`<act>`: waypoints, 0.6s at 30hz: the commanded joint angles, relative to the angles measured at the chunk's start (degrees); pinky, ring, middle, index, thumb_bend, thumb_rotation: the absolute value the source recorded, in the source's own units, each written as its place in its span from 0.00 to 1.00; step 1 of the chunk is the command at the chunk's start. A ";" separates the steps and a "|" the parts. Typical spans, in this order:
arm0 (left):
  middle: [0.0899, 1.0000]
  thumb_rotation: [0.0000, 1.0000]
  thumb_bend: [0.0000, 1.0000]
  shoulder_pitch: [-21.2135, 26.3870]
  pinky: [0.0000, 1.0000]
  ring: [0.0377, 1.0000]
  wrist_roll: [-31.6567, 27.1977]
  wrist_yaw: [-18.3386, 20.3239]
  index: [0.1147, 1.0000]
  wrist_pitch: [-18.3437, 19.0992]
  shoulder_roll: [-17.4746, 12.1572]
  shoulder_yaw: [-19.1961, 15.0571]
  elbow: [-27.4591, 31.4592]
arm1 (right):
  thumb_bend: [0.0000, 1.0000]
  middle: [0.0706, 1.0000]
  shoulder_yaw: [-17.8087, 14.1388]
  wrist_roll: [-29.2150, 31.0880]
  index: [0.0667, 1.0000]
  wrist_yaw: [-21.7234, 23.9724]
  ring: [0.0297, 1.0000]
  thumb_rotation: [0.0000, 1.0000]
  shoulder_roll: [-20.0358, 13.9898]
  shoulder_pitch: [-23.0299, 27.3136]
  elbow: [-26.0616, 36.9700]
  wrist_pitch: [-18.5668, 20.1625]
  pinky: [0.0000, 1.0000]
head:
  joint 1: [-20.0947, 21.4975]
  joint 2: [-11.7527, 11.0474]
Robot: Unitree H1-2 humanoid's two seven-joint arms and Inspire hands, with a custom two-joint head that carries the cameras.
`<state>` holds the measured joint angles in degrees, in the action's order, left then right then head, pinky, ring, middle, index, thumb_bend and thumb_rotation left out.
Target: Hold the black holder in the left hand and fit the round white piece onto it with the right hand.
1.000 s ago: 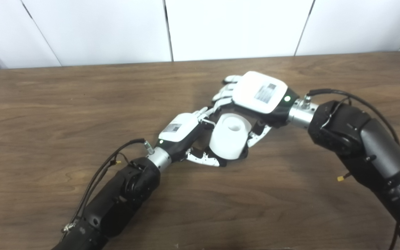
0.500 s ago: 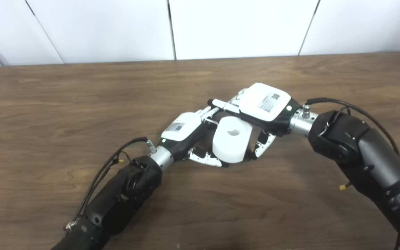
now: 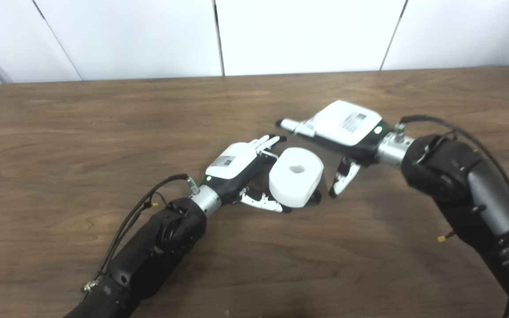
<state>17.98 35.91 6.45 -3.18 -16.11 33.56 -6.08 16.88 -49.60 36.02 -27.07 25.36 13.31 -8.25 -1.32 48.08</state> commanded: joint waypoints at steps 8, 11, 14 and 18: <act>0.97 0.07 0.52 -2.92 0.95 0.99 2.00 4.98 0.42 -0.30 -1.31 2.32 -5.14 | 0.83 0.85 -10.43 7.59 1.00 -2.11 0.75 0.05 -2.10 2.07 -0.93 9.15 0.56 | 0.57 -1.09; 0.97 0.07 0.52 -2.95 0.95 0.99 1.95 5.08 0.42 -0.62 -1.38 2.07 -5.40 | 0.79 0.78 -14.27 10.40 0.92 -5.63 0.70 0.00 -1.41 -0.05 -1.17 11.20 0.53 | 0.85 -1.46; 0.97 0.07 0.52 -3.12 0.95 0.99 1.55 4.93 0.42 -0.97 -1.46 1.69 -5.62 | 0.74 0.71 -19.37 16.10 0.78 -13.55 0.65 0.00 2.12 -3.87 -3.09 10.49 0.54 | 0.98 -2.20; 0.97 0.07 0.52 -2.95 0.95 0.99 1.56 5.53 0.43 -0.99 -2.16 1.24 -5.60 | 0.63 0.66 -23.47 24.00 0.71 -21.83 0.60 0.00 8.42 -7.84 -5.08 9.12 0.50 | 0.95 -3.47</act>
